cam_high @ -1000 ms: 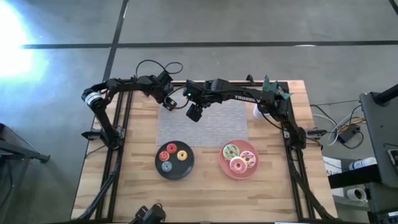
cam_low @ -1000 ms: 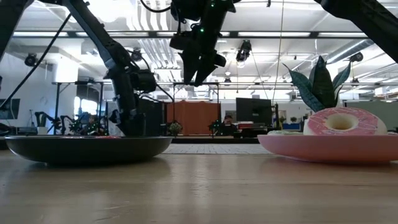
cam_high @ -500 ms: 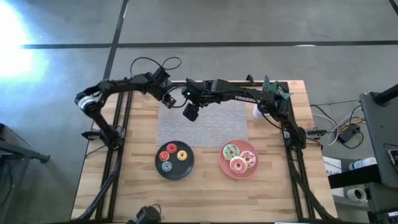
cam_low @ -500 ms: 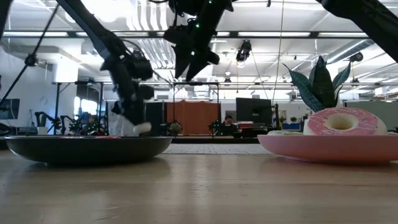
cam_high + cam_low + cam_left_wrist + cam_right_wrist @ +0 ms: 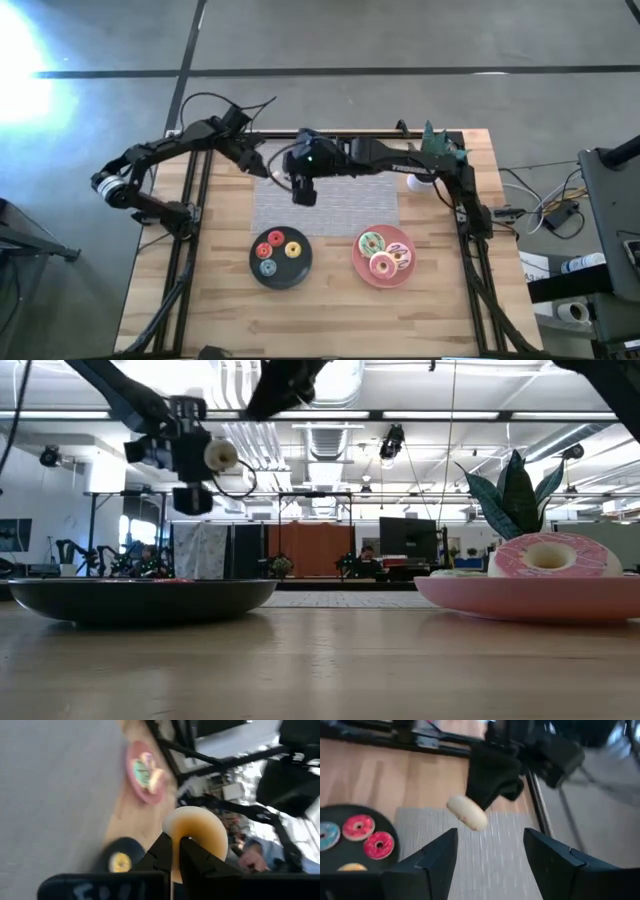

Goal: Pick & Place donuts
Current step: Put the small white donut on the black plate

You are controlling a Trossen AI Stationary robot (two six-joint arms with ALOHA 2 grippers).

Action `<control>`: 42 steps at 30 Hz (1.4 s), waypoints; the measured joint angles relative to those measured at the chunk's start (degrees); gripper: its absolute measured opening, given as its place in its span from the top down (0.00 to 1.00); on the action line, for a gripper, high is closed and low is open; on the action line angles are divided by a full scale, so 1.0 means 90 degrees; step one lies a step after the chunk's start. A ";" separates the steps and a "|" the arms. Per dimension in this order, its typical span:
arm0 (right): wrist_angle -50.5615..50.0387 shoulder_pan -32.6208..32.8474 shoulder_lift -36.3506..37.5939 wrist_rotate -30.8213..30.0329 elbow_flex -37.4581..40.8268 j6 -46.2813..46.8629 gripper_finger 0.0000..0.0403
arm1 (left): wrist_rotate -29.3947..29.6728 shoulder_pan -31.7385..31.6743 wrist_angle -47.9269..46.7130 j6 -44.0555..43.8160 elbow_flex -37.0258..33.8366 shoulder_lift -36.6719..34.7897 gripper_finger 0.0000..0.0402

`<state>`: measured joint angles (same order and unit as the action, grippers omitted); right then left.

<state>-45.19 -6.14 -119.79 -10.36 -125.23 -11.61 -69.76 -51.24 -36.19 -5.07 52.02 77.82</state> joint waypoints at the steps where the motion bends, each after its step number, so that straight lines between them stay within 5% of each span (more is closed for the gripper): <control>1: 0.0045 0.0099 0.0036 0.0001 0.0000 -0.0257 0.46 | -0.0140 0.0034 -0.0011 0.0007 -0.0084 -0.0124 1.00; 14: 0.0122 0.0591 0.0046 -0.0033 0.0016 -0.0928 0.46 | 0.0142 0.0811 0.0505 -0.1067 -0.0309 -0.1033 1.00; 42: 0.0048 0.0862 0.0024 -0.0322 0.0300 -0.0940 0.46 | 0.0873 0.1773 0.1411 -0.2203 -0.0309 -0.1056 1.00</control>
<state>-44.75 1.62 -119.57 -13.25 -122.53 -20.07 -61.91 -35.29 -23.48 -24.89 49.23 68.31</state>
